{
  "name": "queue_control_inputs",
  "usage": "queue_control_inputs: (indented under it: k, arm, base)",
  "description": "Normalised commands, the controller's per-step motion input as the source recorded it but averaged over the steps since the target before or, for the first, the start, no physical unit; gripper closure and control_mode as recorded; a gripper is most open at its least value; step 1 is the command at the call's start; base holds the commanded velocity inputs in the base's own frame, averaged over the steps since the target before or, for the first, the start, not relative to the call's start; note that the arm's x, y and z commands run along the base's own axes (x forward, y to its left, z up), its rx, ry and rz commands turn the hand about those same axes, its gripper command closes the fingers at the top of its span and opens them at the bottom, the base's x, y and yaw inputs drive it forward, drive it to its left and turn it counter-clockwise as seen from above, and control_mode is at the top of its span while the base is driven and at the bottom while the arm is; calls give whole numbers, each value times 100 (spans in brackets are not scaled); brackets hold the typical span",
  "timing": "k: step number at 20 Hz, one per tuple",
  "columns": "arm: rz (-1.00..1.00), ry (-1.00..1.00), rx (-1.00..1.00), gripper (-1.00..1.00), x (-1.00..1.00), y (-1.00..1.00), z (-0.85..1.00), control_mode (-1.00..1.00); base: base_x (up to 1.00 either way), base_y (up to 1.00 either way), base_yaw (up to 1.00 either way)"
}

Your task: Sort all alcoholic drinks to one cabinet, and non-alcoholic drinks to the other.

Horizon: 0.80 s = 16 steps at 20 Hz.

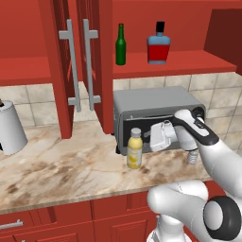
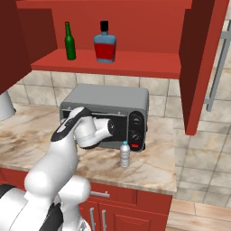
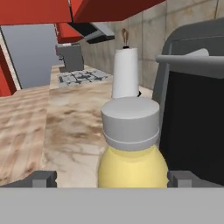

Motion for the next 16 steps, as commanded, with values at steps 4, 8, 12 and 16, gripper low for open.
queue_control_inputs:
  k: [4, 8, 12, 16]
  arm:
    - [3, 0, 0, -100, 10, 2, 0, -100]
    - [0, 0, 0, -100, 14, 0, 0, -100]
    - [0, 0, 0, -100, 12, 0, 0, -100]
    - [0, 0, 0, -100, 8, 1, 0, -100]
  base:
    - [0, 0, 0]
    - [0, 0, 0]
    - [0, 0, 0]
    - [0, 0, 0]
